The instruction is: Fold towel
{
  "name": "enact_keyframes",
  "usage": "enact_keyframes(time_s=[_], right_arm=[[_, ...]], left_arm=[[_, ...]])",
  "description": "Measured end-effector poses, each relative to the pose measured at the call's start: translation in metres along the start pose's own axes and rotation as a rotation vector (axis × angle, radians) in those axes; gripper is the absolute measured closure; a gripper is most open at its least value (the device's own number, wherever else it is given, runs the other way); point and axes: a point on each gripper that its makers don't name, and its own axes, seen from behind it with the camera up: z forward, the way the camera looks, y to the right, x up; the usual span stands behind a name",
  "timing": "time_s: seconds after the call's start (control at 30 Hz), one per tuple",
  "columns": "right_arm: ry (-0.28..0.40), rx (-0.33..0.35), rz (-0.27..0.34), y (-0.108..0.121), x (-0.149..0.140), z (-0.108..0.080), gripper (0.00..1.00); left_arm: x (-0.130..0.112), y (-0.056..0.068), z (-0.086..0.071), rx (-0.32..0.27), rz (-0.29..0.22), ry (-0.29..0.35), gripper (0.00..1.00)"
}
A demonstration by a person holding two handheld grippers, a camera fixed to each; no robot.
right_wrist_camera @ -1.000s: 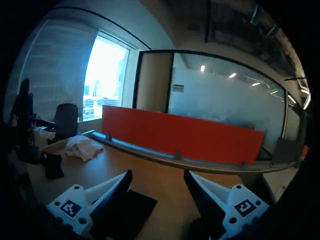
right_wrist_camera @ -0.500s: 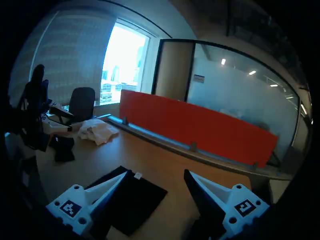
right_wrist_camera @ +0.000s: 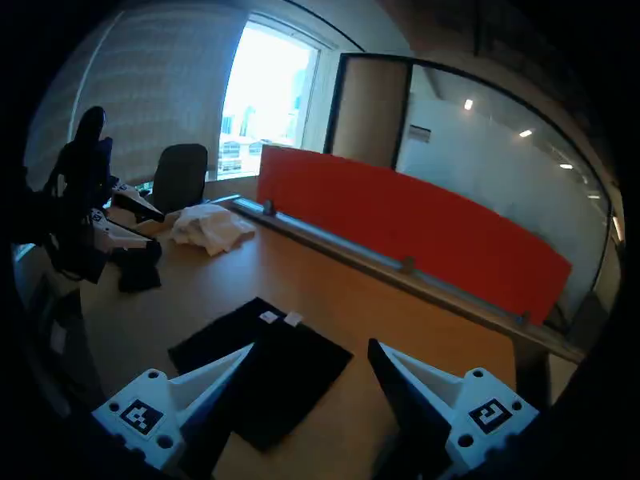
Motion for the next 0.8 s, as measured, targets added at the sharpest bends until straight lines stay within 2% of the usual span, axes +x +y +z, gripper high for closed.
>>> enact_keyframes(time_s=[0.8], right_arm=[[-0.131,0.053,0.005,-0.026,-0.096,0.035,0.0]], left_arm=[[-0.097,0.033,0.034,-0.057,0.024,-0.146,0.06]])
